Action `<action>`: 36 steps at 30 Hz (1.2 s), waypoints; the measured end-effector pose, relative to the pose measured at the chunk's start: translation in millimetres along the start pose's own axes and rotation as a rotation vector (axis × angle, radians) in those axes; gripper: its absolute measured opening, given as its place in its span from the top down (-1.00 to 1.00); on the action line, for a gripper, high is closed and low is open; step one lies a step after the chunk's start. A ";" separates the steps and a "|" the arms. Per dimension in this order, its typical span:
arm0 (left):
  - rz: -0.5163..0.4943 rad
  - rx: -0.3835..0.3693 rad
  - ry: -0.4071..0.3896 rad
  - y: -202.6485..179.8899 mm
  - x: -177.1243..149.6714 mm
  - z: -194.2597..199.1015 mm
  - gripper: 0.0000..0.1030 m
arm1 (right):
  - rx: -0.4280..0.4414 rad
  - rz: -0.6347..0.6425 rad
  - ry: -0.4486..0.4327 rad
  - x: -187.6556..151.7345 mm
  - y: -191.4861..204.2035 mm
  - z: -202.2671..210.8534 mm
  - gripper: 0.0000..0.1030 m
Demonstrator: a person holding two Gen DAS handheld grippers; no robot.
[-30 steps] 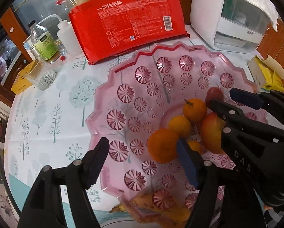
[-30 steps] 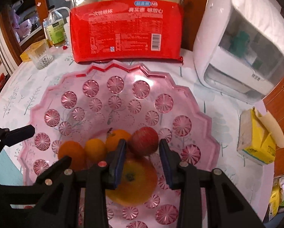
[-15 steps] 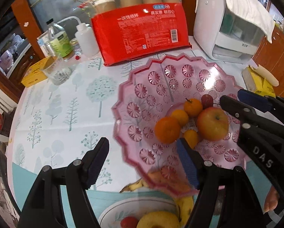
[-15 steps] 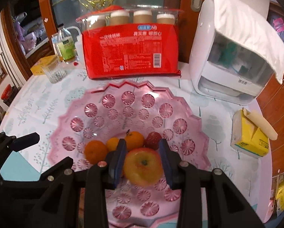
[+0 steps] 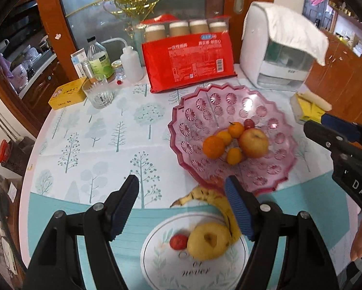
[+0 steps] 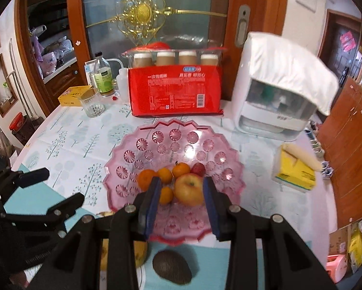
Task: Organize fruits
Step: 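Grasp the yellow pear with the left tool while the right tool grasps the avocado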
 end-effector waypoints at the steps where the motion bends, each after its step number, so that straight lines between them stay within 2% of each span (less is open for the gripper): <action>1: -0.002 -0.014 -0.009 1.8 -4.0 8.9 -0.40 | -0.008 0.000 -0.003 -2.4 0.8 7.5 0.29; 10: -0.010 -0.073 -0.033 17.0 -38.8 49.4 -0.41 | -0.074 -0.043 0.011 -44.9 11.6 65.9 0.29; 18: -0.004 -0.056 -0.013 23.9 -66.2 52.4 -0.41 | -0.038 -0.045 0.034 -75.3 20.7 79.6 0.25; 21: 0.019 -0.037 -0.004 25.3 -71.7 48.3 -0.41 | -0.021 -0.010 0.023 -82.3 18.0 77.2 -0.10; 22: 0.027 -0.029 0.001 25.8 -73.3 46.4 -0.41 | -0.020 0.006 0.016 -83.8 16.6 75.3 -0.14; 28: 0.070 -0.024 0.053 20.6 -93.7 24.9 -0.41 | 0.040 0.092 0.049 -96.2 1.1 49.5 -0.15; 36: 0.132 -0.032 0.176 -1.5 -126.8 -17.2 -0.42 | 0.143 0.124 0.141 -124.2 -20.6 -1.1 -0.15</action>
Point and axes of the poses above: each gripper's, at about its wrist camera, not at the fingertips, and z roughly against the way its jaws point, y to its left, x to its top, the point moved 1 cm from there along -z, roughly the way its jaws point, and after that the axes turned 4 degrees about -y, right-handed, at the moved point
